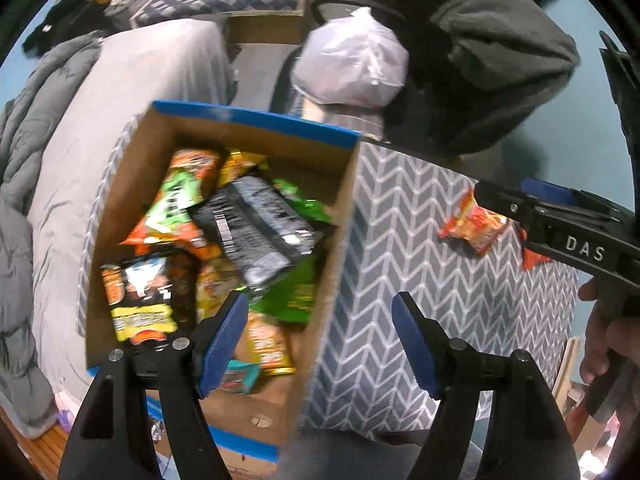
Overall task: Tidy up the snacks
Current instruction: 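Move both grippers back toward the remaining snacks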
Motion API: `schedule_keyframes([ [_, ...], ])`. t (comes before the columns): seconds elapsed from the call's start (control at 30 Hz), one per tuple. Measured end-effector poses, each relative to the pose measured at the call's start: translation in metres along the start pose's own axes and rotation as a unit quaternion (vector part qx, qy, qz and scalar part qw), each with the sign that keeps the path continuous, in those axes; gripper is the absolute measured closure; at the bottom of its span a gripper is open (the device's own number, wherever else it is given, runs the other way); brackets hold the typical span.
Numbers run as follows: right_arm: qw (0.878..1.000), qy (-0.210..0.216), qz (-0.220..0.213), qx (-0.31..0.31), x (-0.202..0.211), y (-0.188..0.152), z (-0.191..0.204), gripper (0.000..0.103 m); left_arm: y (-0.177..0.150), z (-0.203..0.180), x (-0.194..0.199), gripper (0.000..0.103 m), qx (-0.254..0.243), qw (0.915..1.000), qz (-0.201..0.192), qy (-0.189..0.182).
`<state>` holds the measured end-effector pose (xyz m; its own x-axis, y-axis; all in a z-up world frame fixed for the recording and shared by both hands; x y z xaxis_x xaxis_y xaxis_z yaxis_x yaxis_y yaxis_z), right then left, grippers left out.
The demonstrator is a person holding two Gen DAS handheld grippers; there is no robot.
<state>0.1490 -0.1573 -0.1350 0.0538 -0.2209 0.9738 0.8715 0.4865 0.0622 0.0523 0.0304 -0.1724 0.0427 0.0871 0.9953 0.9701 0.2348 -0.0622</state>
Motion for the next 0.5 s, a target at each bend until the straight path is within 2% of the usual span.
schedule_keyframes([
  [0.37,0.998,-0.019,0.003,-0.052,0.009,-0.021,-0.087,0.027,0.021,-0.070,-0.024,0.027,-0.034,0.9991,0.024,-0.003],
  [0.5,0.996,-0.025,0.007,-0.088,0.010,-0.033,-0.127,0.027,0.030,-0.094,-0.033,0.022,-0.053,0.9981,0.030,-0.001],
])
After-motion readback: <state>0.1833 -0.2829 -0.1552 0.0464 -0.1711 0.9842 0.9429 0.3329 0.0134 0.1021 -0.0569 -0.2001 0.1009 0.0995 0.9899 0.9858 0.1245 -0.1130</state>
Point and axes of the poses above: each gripper's, at about its wrist camera, not at the fingertips, and x roughly against the way its jaws point, z to its left, y to its top, the point moved 3 cm from there along -x, roughly the way its jaws point, and after that the axes turned 12 degrees about z, right-handed, at the moved point
